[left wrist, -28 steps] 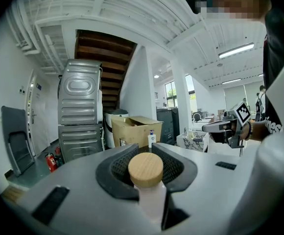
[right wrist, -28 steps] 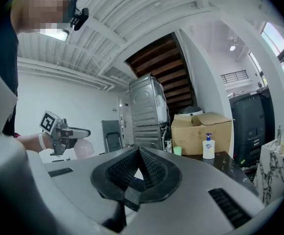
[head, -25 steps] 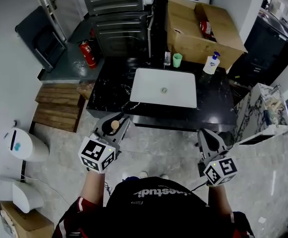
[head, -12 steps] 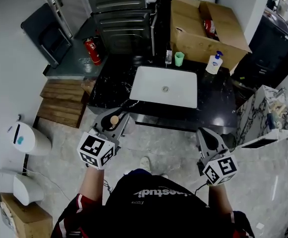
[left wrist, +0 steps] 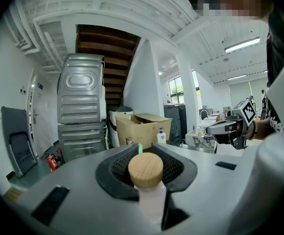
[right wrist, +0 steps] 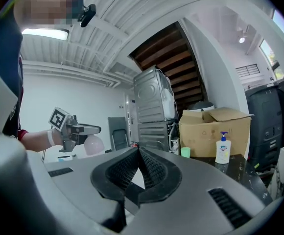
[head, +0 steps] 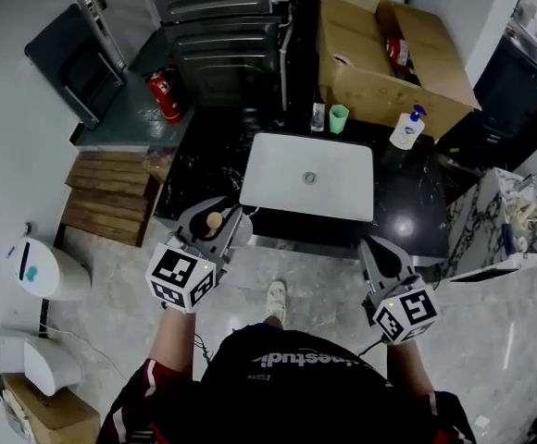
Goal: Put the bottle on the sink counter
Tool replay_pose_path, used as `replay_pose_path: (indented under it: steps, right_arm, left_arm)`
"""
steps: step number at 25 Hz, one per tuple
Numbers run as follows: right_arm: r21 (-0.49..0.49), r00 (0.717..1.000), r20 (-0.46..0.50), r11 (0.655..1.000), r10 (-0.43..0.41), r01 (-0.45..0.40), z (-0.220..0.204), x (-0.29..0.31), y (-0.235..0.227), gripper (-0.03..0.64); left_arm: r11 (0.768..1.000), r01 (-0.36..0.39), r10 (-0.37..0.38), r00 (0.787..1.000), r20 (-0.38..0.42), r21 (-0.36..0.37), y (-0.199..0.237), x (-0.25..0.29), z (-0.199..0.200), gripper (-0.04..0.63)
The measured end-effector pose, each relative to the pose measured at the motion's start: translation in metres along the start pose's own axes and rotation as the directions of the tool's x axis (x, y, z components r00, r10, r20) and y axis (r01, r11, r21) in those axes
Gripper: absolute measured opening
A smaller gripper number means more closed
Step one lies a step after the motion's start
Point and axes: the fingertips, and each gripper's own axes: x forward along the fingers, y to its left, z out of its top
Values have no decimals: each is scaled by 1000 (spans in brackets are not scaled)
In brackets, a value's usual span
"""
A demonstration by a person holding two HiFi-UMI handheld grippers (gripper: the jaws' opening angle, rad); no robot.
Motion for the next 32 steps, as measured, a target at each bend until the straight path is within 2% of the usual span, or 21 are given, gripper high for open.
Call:
replay_pose_path:
  steps: [7, 11, 16, 26, 32]
  right_arm:
    - [-11, 1000, -21, 1000, -15, 14, 15, 93, -18, 38]
    - [-16, 999, -31, 999, -30, 30, 20, 136, -23, 38]
    - [-18, 998, -34, 999, -48, 48, 27, 172, -27, 38]
    - [-32, 996, -81, 999, -24, 21, 13, 239, -51, 38]
    - [-10, 993, -116, 1000, -12, 11, 3, 272, -85, 38]
  left_arm:
    - [1000, 26, -26, 1000, 3, 2, 76, 59, -7, 94]
    - [998, 31, -31, 999, -13, 58, 114, 91, -17, 94]
    - [996, 53, -51, 998, -27, 71, 154, 128, -37, 94]
    - [996, 55, -54, 998, -8, 73, 212, 217, -72, 94]
    - [996, 42, -41, 999, -19, 74, 245, 283, -103, 94]
